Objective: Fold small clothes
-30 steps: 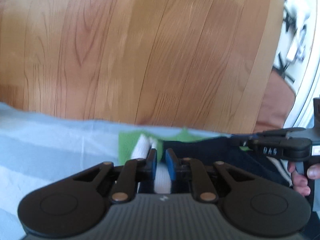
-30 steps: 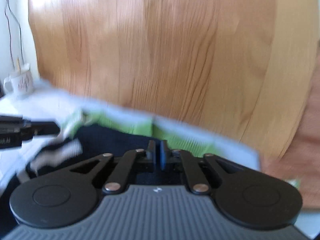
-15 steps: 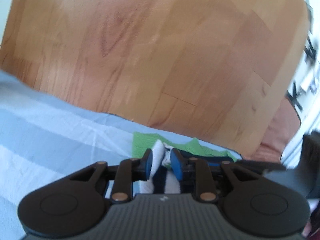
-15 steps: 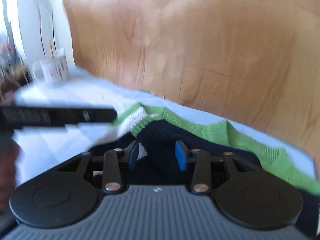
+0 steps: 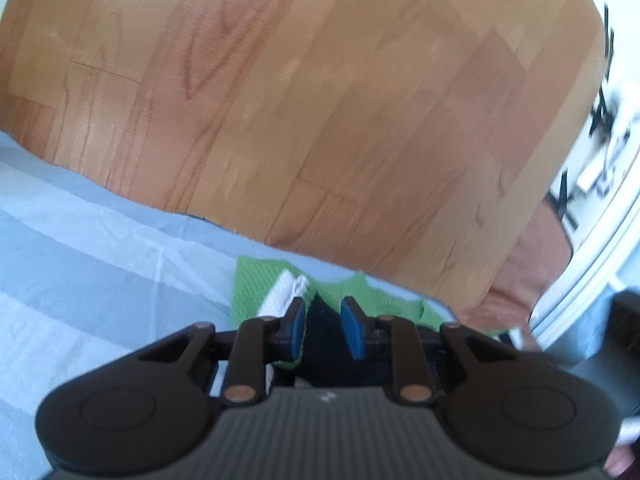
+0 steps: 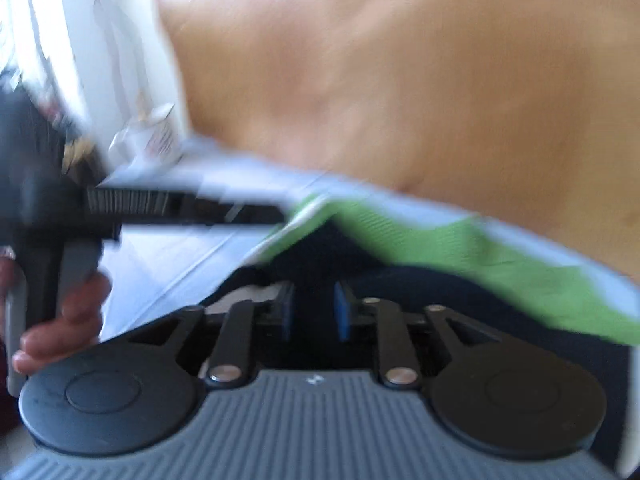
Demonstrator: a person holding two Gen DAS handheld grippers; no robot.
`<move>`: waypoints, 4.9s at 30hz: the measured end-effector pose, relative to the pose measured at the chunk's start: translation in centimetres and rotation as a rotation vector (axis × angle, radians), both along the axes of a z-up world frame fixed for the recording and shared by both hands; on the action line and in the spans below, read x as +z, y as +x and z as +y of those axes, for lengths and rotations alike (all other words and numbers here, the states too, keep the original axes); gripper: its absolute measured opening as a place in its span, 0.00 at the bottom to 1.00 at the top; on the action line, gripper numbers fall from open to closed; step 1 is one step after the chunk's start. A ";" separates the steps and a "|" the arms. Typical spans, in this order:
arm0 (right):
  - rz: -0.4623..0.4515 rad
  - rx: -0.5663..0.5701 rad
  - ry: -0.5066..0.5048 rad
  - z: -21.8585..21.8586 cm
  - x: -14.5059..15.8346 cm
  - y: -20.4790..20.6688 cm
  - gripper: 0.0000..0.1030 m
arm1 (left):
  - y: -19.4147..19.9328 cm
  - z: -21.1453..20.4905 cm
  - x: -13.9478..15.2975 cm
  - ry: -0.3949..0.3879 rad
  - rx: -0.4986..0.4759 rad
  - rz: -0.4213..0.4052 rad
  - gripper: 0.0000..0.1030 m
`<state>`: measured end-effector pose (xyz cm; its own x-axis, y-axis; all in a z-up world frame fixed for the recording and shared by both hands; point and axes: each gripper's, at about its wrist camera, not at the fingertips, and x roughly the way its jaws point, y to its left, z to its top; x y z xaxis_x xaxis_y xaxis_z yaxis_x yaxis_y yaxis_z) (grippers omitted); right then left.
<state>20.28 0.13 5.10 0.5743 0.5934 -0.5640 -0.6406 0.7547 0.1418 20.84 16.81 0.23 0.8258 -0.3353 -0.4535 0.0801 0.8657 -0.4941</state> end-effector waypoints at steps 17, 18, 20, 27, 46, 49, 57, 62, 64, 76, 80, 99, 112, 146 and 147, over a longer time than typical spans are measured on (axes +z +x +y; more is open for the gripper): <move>0.037 -0.570 -0.004 -16.8 -2.1 1.7 0.11 | 1.1 -3.7 -1.2 0.283 0.032 0.067 0.03; 0.043 -0.577 -0.038 -16.6 -2.8 2.2 0.11 | 1.0 -3.9 -1.1 0.300 0.030 0.064 0.03; 0.012 -0.586 -0.043 -17.0 -3.2 2.1 0.10 | 1.0 -4.0 -1.1 0.315 0.024 0.061 0.03; -0.043 -0.651 -0.066 -17.7 -1.1 -2.6 0.50 | 0.6 -4.4 -1.0 0.338 0.009 0.041 0.09; 0.050 -0.573 -0.002 -20.3 -1.4 -11.8 0.40 | -19.3 -3.7 1.7 0.309 -0.018 0.055 0.33; 0.067 -0.523 0.068 -22.1 -1.3 -16.5 0.42 | -24.5 -2.7 0.9 0.263 -0.065 0.122 0.37; 0.214 -0.426 0.234 -27.1 -3.3 -30.9 0.43 | -30.9 -3.0 0.0 0.108 -0.142 0.240 0.37; 0.275 -0.447 0.303 -28.0 -4.9 -34.9 0.44 | -31.6 -4.0 -0.8 0.080 -0.144 0.282 0.34; 0.285 -0.445 0.361 -27.9 -5.4 -35.2 0.38 | -31.4 -4.2 -0.9 0.077 -0.130 0.302 0.15; 0.159 -0.374 0.491 -26.2 0.4 -27.7 0.10 | -28.1 -1.1 2.3 -0.172 -0.067 0.179 0.09; 0.154 -0.454 0.517 -26.0 0.8 -20.4 0.10 | -21.7 0.2 2.9 -0.218 0.009 0.173 0.09; -0.072 -0.485 0.253 -20.6 -1.6 -11.7 0.48 | -13.5 -0.8 1.3 -0.049 0.224 0.141 0.39; 0.013 -0.621 0.206 -23.5 -4.4 -19.6 0.08 | -15.5 -3.9 0.2 0.068 0.139 0.217 0.07; -0.049 -0.584 0.019 -12.6 -5.8 -12.0 0.45 | -9.4 -10.0 -1.5 0.302 0.008 0.097 0.29; -0.045 -0.593 0.046 -13.1 -5.7 -12.1 0.45 | -9.6 -10.5 -1.5 0.328 0.005 0.088 0.33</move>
<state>8.17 -12.93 -0.63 0.8380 0.1873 -0.5125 -0.1180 0.9792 0.1649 11.29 6.32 -1.23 0.7799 -0.1560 -0.6062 0.0452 0.9800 -0.1940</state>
